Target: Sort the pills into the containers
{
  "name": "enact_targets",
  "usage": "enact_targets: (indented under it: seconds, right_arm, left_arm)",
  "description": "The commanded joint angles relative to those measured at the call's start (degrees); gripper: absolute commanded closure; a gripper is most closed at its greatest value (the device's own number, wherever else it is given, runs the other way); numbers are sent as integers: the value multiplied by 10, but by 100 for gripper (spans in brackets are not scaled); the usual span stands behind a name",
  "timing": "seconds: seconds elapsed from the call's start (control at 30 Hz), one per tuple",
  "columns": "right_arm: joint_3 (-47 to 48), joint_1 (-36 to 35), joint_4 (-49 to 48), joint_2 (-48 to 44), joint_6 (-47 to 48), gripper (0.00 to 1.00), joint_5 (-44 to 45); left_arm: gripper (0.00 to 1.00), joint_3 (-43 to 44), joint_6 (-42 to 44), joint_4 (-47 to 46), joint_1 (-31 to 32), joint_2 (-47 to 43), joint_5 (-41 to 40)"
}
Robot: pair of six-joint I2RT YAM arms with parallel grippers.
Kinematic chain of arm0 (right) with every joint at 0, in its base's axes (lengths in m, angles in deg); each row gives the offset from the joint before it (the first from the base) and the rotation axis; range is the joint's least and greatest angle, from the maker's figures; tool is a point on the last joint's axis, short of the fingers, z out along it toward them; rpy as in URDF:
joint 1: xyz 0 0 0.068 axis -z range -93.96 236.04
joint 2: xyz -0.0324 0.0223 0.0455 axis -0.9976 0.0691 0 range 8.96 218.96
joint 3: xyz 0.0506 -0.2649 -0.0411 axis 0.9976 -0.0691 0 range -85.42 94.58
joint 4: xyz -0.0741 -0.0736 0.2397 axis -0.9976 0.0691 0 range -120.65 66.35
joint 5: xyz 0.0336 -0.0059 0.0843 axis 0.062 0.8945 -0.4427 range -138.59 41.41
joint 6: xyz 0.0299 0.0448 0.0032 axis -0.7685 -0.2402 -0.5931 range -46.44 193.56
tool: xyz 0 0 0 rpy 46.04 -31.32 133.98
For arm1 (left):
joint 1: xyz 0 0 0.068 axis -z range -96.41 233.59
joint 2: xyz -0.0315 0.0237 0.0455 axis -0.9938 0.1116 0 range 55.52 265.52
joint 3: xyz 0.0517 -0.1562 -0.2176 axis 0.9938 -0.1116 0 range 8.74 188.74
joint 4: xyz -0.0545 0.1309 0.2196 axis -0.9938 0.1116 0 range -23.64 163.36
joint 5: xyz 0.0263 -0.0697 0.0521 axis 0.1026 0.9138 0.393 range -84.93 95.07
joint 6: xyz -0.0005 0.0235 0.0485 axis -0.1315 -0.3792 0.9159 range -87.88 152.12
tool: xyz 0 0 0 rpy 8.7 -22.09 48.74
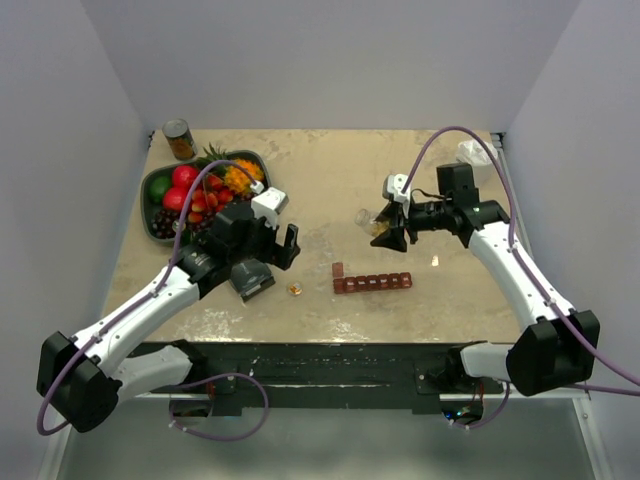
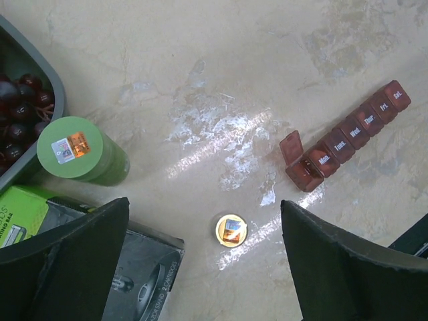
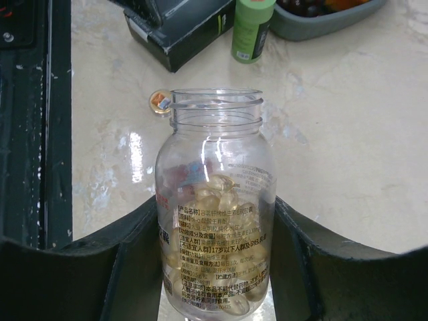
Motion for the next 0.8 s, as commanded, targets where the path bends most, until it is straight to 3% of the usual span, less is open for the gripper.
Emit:
enact_targets:
  seconds: [0.0,0.77]
  right_arm:
    - [52,2,17,-11,-35,100,8]
    - [76,15,-43,-45,-134,100,48]
  left_arm:
    - [1,-6,26,-35,-3,-14,-7]
    - [1,-50,42,-70,-3,-51,8]
